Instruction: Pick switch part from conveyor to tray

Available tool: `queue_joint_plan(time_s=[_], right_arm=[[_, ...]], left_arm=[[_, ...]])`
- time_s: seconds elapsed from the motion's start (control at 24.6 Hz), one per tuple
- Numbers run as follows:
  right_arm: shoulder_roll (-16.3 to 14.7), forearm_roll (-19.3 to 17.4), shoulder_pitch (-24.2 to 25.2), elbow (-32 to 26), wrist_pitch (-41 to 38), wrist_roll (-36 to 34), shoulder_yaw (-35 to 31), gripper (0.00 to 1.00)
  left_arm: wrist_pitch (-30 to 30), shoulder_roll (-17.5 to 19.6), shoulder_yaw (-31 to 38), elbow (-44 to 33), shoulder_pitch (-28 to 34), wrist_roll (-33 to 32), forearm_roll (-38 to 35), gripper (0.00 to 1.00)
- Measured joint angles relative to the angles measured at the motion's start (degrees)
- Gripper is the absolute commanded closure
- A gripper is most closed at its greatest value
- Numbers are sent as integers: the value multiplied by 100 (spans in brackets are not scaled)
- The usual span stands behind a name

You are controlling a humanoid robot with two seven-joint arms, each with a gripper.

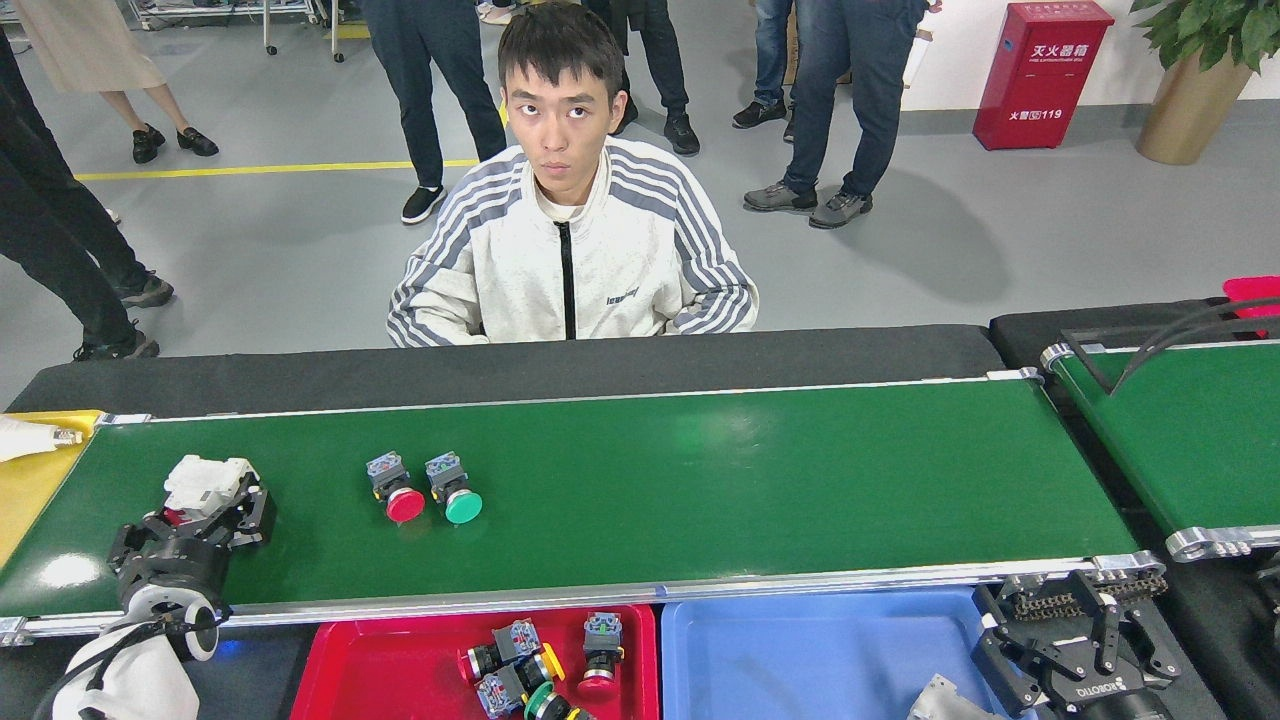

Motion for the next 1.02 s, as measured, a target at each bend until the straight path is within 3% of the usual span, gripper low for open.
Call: queue_joint_plan(time_s=[0.16, 0.28, 0.49, 0.57, 0.65, 0.73, 0.81, 0.85, 0.89, 1.02], right_arm=[[3, -55, -2, 7, 33, -6, -296, 0], [4, -150, -2, 7, 44, -7, -397, 0], [4, -164, -2, 7, 56, -7, -414, 0], [3, -176, -2, 7, 62, -7, -450, 0], [4, -189, -1, 7, 64, -7, -464, 0], [3, -190, -2, 7, 60, -7, -465, 0], [3, -190, -2, 9, 53, -7, -466, 0], [3, -190, -2, 14, 49, -7, -466, 0], [3, -190, -1, 18, 45, -7, -466, 0], [4, -190, -2, 19, 23, -7, -466, 0]], left_arm=[[-1279, -173, -3, -2067, 1082, 6, 40, 86], [-2307, -687, -78, -3569, 2201, -222, 29, 84], [-2947, -1414, -1391, -4916, 3431, -637, -213, 80], [-2973, -1658, -1941, -5027, 3512, -805, -454, 69], [-2706, -1836, -2353, -5039, 3480, -965, -603, 64], [-2384, -1869, -2615, -5038, 3315, -1093, -637, 42], [-2035, -1873, -2908, -5040, 3145, -1169, -643, 31], [-1862, -1876, -3080, -5042, 3104, -1191, -643, 16], [-1701, -1886, -3230, -5047, 3078, -1207, -643, 7], [-1153, -1918, -3725, -5097, 3005, -1221, -643, 1]])
